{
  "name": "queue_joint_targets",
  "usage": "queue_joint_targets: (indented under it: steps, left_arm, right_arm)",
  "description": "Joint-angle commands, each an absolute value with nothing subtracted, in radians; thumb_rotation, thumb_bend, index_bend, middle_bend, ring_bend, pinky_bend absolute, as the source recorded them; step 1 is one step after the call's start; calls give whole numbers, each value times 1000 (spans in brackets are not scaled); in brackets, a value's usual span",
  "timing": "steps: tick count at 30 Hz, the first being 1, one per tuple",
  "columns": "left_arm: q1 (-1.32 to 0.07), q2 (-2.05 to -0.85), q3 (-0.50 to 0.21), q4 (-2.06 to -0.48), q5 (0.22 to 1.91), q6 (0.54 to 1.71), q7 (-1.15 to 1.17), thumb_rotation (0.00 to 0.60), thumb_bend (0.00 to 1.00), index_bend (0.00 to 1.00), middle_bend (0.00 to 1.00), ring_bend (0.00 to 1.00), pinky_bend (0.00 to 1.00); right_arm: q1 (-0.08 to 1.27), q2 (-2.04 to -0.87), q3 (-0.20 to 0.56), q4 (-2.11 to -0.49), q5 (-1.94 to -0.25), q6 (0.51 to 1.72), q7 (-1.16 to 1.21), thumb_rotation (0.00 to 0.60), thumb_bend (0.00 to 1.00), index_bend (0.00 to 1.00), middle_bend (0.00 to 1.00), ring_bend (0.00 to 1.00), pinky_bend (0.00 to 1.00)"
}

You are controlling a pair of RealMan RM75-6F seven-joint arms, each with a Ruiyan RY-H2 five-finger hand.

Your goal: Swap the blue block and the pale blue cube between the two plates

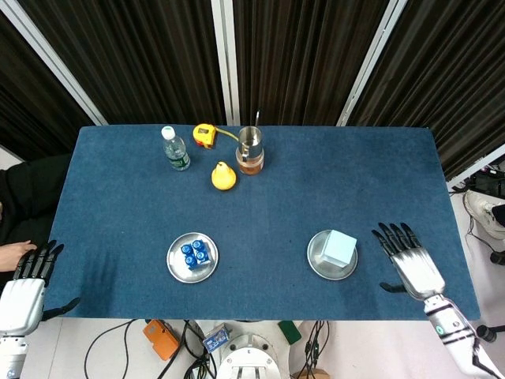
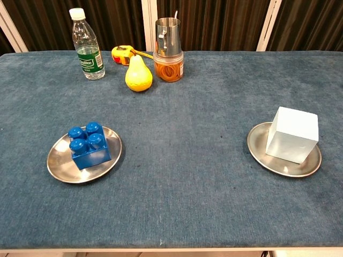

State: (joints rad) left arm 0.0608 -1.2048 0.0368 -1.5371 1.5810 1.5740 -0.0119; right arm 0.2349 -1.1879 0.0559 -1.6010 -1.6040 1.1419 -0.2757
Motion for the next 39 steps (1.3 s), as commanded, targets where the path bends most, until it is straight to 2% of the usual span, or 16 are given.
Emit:
queue_joint_targets:
  steps: [1, 12, 14, 17, 18, 20, 22, 24, 30, 33, 36, 39]
  left_arm:
    - [58, -1197, 21, -1544, 1558, 1571, -19, 600, 30, 26, 0, 0, 60]
    - [63, -1194, 26, -1541, 1566, 1585, -30, 600, 30, 26, 0, 0, 60]
    - [65, -1194, 28, -1541, 1573, 1591, -33, 600, 31, 26, 0, 0, 60]
    - [66, -1195, 27, -1539, 1572, 1594, -34, 600, 30, 26, 0, 0, 60]
    - [66, -1196, 27, -1539, 1571, 1593, -34, 600, 30, 26, 0, 0, 60]
    - [65, -1196, 28, -1539, 1570, 1589, -33, 600, 30, 26, 0, 0, 60]
    - [64, -1197, 28, -1539, 1569, 1587, -32, 600, 30, 26, 0, 0, 60]
    - [63, -1197, 28, -1538, 1568, 1585, -32, 600, 30, 26, 0, 0, 60]
    - [63, -1198, 27, -1538, 1569, 1589, -34, 600, 30, 26, 0, 0, 60]
    - [63, -1198, 27, -1538, 1568, 1587, -34, 600, 30, 26, 0, 0, 60]
    - [62, -1198, 27, -1539, 1566, 1585, -29, 600, 31, 26, 0, 0, 60]
    - [61, -1200, 28, -1539, 1566, 1583, -23, 600, 30, 26, 0, 0, 60]
  right_arm:
    - [356, -1252, 118, -1621, -1470, 983, -386, 506, 110, 0, 0, 0, 0]
    - [442, -1333, 106, -1581, -1382, 888, -392, 505, 110, 0, 0, 0, 0]
    - [447, -1335, 104, -1578, -1394, 900, -373, 507, 111, 24, 26, 12, 41]
    - [455, -1336, 99, -1574, -1410, 911, -331, 554, 147, 291, 236, 228, 322]
    - [457, -1337, 98, -1570, -1416, 917, -325, 583, 181, 426, 338, 355, 457]
    - [457, -1343, 92, -1558, -1421, 931, -328, 600, 220, 567, 464, 489, 594]
    - [456, -1349, 89, -1550, -1418, 942, -332, 600, 254, 659, 546, 574, 675]
    - [456, -1357, 89, -1544, -1411, 954, -331, 600, 272, 700, 579, 607, 710]
    - [453, -1375, 105, -1542, -1460, 1048, -273, 600, 309, 730, 601, 631, 733]
    - [466, -1369, 120, -1593, -1485, 1077, -279, 600, 311, 726, 601, 631, 730]
    - [505, -1372, 150, -1672, -1453, 1048, -376, 600, 310, 708, 600, 630, 722]
    - [572, -1424, 196, -1720, -1355, 984, -511, 600, 311, 677, 600, 615, 709]
